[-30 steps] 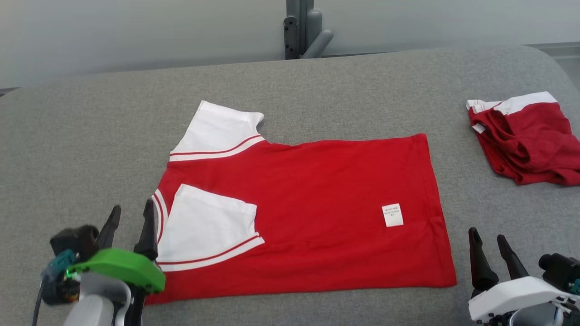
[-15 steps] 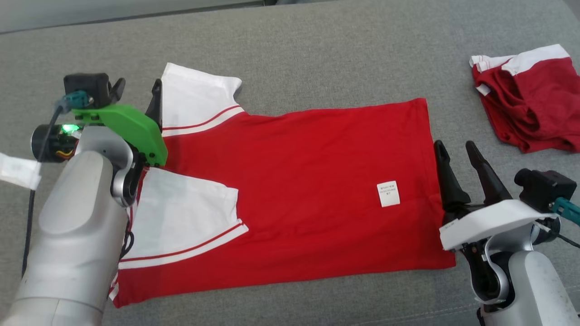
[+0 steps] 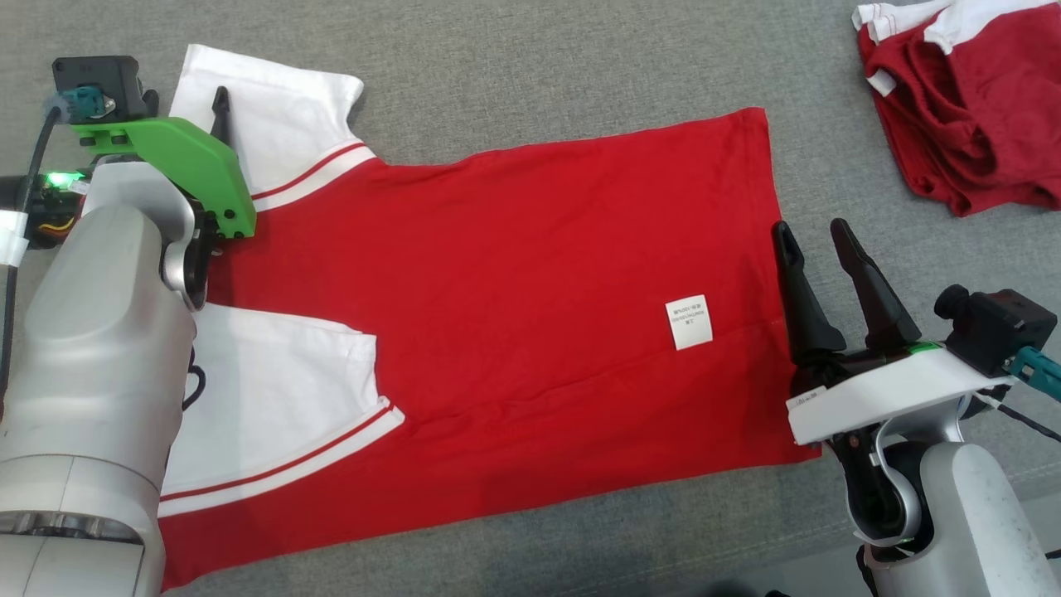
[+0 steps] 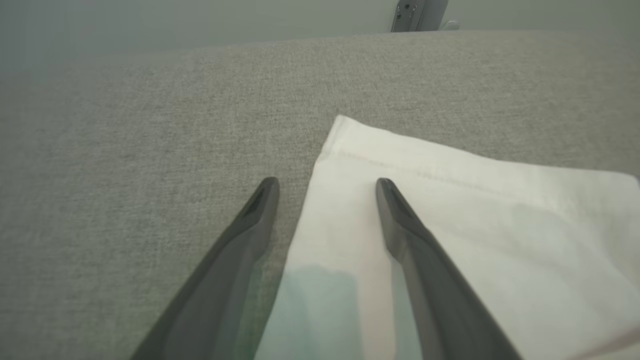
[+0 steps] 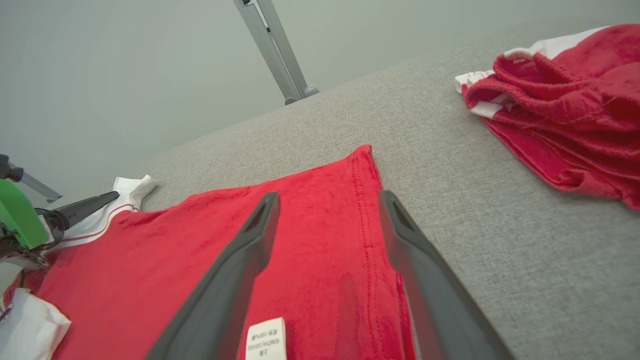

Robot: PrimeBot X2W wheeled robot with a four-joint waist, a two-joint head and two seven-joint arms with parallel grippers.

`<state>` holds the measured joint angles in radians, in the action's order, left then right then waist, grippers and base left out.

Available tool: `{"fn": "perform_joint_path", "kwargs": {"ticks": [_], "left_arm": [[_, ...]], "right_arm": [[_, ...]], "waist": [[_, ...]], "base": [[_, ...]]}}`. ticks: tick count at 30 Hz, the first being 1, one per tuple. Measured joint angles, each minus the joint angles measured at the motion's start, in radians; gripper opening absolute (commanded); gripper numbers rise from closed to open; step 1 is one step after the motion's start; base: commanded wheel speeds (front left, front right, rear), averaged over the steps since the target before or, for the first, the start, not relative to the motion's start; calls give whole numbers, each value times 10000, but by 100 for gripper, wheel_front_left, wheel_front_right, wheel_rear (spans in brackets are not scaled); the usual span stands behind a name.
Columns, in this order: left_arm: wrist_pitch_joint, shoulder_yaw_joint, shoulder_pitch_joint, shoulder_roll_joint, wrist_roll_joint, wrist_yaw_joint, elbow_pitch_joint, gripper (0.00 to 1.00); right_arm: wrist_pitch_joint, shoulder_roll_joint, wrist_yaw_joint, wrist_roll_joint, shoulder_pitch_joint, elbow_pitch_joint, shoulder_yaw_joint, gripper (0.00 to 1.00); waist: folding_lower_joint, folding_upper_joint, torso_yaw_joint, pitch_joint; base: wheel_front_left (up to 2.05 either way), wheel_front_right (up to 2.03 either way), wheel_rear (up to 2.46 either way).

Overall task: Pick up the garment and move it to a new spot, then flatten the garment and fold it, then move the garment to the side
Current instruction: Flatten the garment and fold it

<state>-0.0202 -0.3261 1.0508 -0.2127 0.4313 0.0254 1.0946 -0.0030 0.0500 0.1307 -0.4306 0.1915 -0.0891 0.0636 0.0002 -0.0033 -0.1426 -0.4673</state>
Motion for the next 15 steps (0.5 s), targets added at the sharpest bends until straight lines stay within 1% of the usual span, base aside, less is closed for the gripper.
{"fn": "perform_joint_path", "kwargs": {"ticks": [4,8,9,10,11,12,15], "left_arm": [[-77,-71,341,40,-6,8,533,100],[17,-184,571,157,-10,46,1053,100],[17,-209,590,167,-10,102,1108,75],[17,-251,610,176,-10,148,1154,40],[17,-291,618,192,-12,190,1212,24],[17,-343,619,226,-21,203,1254,0],[15,-523,609,370,-102,286,1390,0]], "right_arm": [[-77,2,0,-79,-1,10,42,100],[-169,0,0,-245,40,13,186,100],[-196,0,0,-251,55,25,188,100],[-247,0,0,-251,62,40,178,100],[-255,0,0,-251,66,67,159,100],[-280,0,0,-251,67,100,140,100],[-351,2,0,-249,71,182,82,100]], "waist": [[-1,0,-208,-158],[-1,0,-271,-211],[-2,0,-269,-205],[-1,0,-265,-195],[-1,0,-257,-180],[-1,0,-246,-160],[-2,0,-200,-66]], "base": [[0,0,0],[0,0,0],[0,0,0],[0,0,0],[0,0,0],[0,0,0],[0,0,0]]}}
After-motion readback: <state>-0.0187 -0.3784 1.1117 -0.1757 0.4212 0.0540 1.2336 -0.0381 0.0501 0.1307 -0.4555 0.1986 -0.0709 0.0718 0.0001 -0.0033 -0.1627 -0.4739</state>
